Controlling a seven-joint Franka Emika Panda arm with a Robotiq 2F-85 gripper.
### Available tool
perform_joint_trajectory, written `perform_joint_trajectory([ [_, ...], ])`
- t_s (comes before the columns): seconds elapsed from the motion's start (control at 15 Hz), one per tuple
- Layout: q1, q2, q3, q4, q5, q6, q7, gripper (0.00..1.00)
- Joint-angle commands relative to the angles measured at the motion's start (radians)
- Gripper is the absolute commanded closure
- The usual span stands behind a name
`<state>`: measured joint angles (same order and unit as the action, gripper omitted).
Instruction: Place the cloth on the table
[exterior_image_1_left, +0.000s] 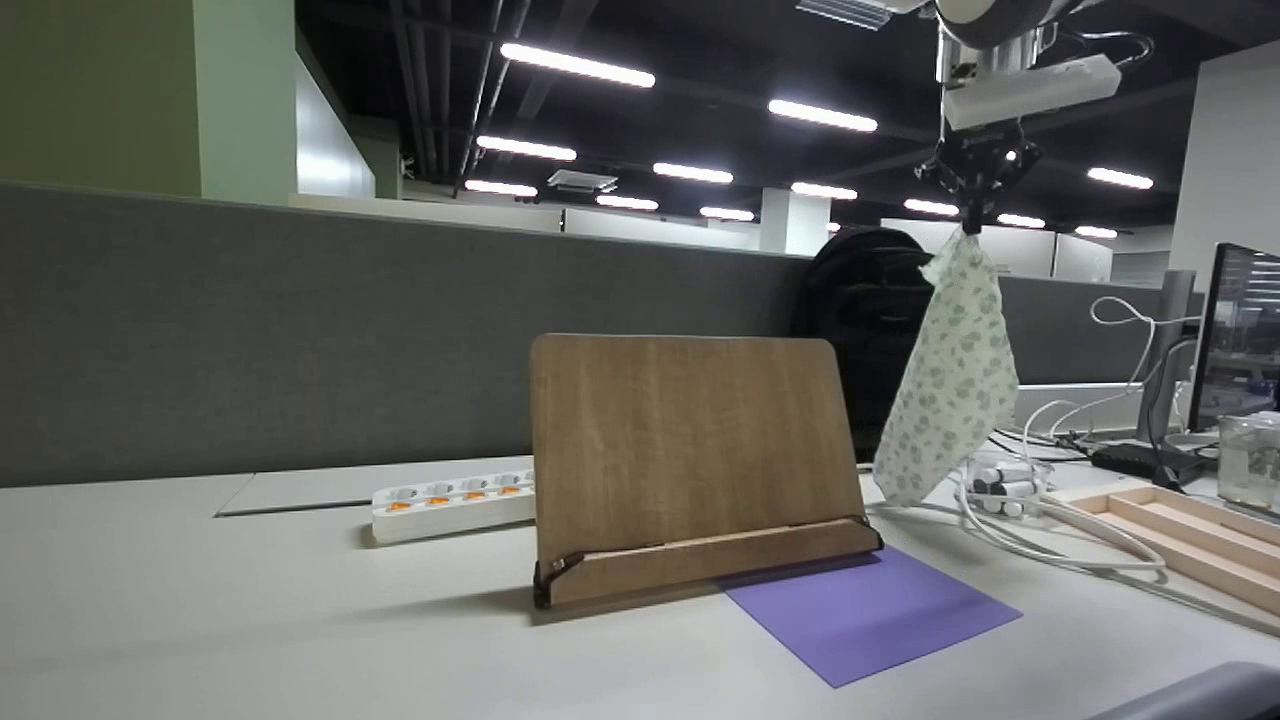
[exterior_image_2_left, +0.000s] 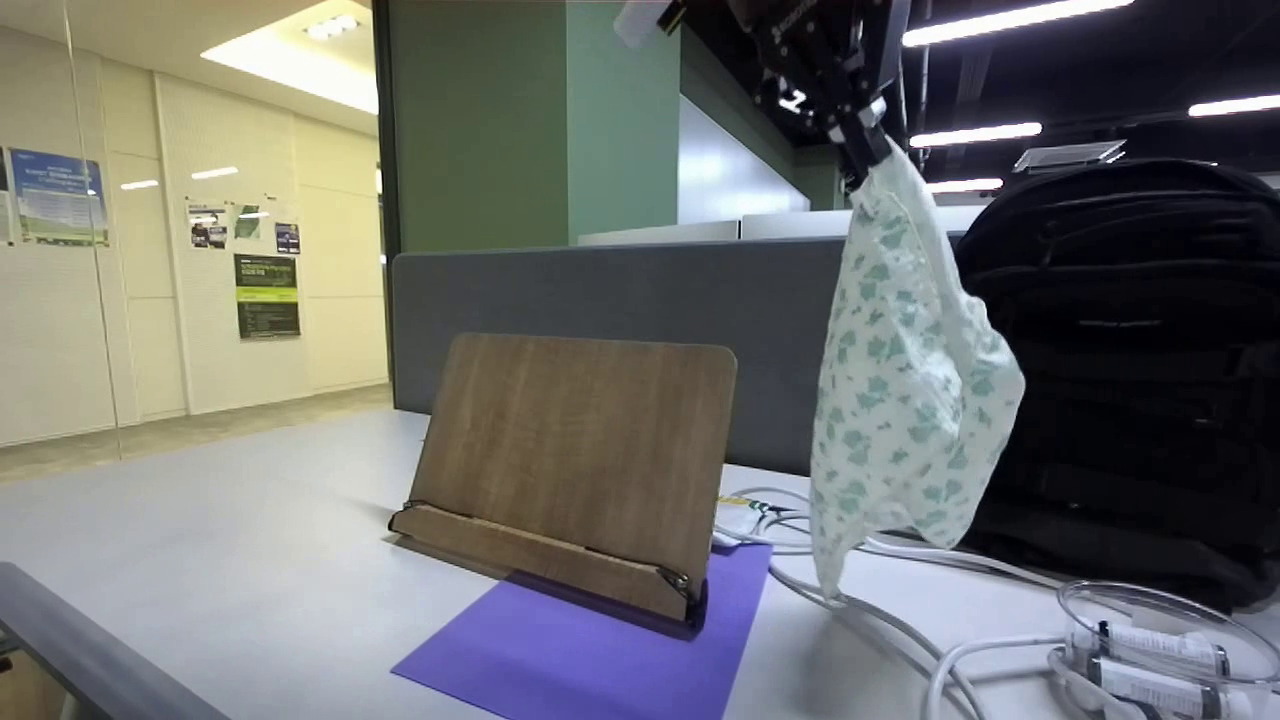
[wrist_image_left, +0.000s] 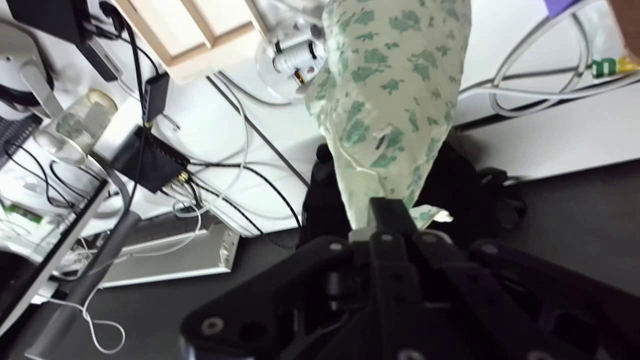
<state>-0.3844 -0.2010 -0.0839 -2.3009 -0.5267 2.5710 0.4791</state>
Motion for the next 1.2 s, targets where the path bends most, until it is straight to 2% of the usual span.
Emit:
perform_joint_trajectory([
  [0.0, 0.012, 0.023, 0.003, -0.056, -0.036, -0.044, 0.118, 1.0],
  [0.33, 0.064, 0.078, -0.007, -0.085, 0.001, -0.064, 0.13, 1.0],
  [0.4, 0.074, 0.087, -0.008, -0.084, 0.005, -0.077, 0.131, 0.74],
  [0.53, 0.093, 0.099, -0.012, -0.081, 0.011, -0.1, 0.126, 0.68],
  [1.13, 0.117, 0.09, -0.028, -0.072, 0.016, -0.214, 0.167, 0.06],
])
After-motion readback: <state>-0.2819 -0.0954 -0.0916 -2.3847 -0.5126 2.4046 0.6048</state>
